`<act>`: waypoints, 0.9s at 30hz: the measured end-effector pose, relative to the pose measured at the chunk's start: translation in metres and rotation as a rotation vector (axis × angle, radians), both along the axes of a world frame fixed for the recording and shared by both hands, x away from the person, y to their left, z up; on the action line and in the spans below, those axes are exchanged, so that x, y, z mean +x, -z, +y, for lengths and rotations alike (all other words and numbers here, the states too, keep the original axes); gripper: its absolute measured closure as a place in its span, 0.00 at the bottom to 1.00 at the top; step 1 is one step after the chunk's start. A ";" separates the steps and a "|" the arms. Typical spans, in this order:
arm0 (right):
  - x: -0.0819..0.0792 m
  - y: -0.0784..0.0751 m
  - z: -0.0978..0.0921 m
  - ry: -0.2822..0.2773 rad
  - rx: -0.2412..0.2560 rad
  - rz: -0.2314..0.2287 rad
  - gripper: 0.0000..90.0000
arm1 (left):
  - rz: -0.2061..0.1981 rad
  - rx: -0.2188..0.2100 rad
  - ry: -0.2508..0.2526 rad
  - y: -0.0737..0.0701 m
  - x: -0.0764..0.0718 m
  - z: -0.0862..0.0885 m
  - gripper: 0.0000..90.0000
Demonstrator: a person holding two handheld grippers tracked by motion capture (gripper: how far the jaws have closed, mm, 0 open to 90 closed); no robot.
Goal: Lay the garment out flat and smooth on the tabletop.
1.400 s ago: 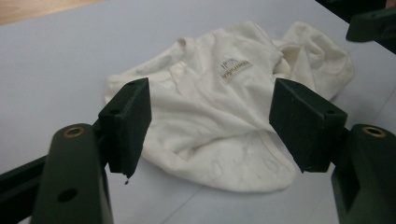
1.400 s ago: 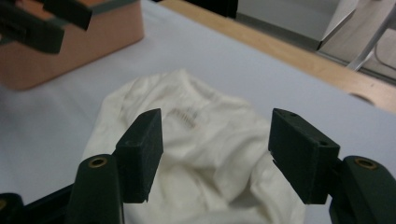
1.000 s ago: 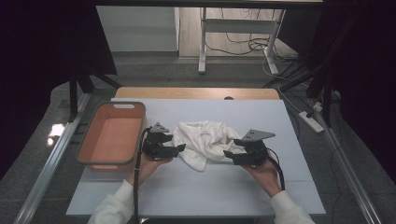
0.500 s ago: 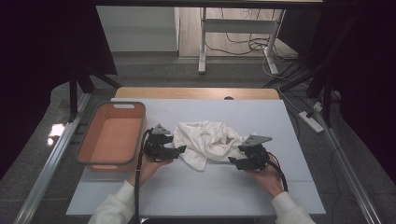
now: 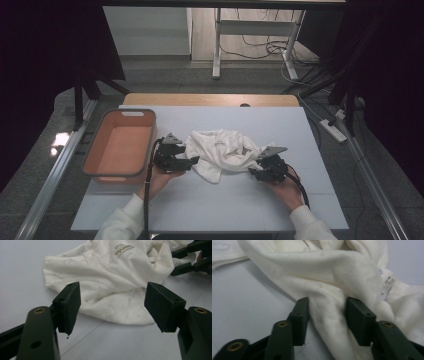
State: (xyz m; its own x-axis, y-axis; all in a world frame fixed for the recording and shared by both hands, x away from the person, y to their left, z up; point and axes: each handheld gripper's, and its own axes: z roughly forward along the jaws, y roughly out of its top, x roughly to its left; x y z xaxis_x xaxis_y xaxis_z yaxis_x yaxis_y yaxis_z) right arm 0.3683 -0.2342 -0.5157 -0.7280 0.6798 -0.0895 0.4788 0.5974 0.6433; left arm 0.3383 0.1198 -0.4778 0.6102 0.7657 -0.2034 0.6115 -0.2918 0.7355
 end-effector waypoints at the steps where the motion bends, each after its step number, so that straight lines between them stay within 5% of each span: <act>1: 0.000 0.000 0.000 0.005 -0.003 -0.001 0.65 | 0.000 -0.001 -0.001 0.000 0.000 0.000 0.33; 9: 0.001 -0.001 0.000 -0.010 -0.023 -0.013 0.85 | 0.005 -0.003 -0.003 0.000 0.000 0.001 0.34; 16: -0.005 -0.005 0.002 -0.031 -0.040 -0.009 0.89 | -0.001 -0.006 -0.005 -0.001 0.000 0.002 0.34; 27: -0.055 -0.021 0.012 -0.136 0.057 0.032 0.89 | -0.006 -0.020 -0.010 -0.004 0.000 0.005 0.34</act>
